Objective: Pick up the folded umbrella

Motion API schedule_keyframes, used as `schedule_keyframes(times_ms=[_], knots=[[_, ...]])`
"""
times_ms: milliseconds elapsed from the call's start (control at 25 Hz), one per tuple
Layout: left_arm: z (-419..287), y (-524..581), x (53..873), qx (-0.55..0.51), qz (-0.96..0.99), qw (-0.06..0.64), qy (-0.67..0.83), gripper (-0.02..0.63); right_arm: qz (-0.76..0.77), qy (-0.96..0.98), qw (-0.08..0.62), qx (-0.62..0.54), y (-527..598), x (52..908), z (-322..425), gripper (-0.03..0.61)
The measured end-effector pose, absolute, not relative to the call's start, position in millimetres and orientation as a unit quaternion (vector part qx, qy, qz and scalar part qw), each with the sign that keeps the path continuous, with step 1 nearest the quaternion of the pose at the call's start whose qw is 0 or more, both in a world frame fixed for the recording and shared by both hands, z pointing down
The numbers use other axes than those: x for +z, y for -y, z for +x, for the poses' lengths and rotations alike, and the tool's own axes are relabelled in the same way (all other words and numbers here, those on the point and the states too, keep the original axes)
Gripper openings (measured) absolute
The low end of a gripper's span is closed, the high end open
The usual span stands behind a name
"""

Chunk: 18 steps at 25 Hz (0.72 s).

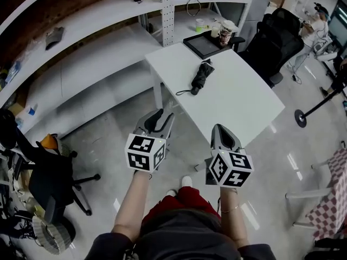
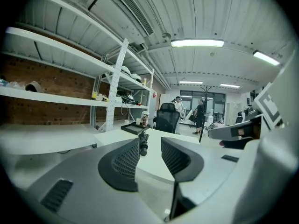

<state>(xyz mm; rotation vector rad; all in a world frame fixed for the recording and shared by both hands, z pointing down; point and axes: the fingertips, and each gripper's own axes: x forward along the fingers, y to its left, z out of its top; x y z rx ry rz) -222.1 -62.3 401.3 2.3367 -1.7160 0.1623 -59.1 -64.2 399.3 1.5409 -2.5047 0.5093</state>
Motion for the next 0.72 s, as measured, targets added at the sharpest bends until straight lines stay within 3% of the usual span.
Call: schedule_keyframes(times_ms=[720], knots=[[-178.5,209.0,439.3,0.115,0.811,0.148,0.555,0.198,0.562,0.804,0.075,0.179,166.4,410.5,-9.7,0.018]])
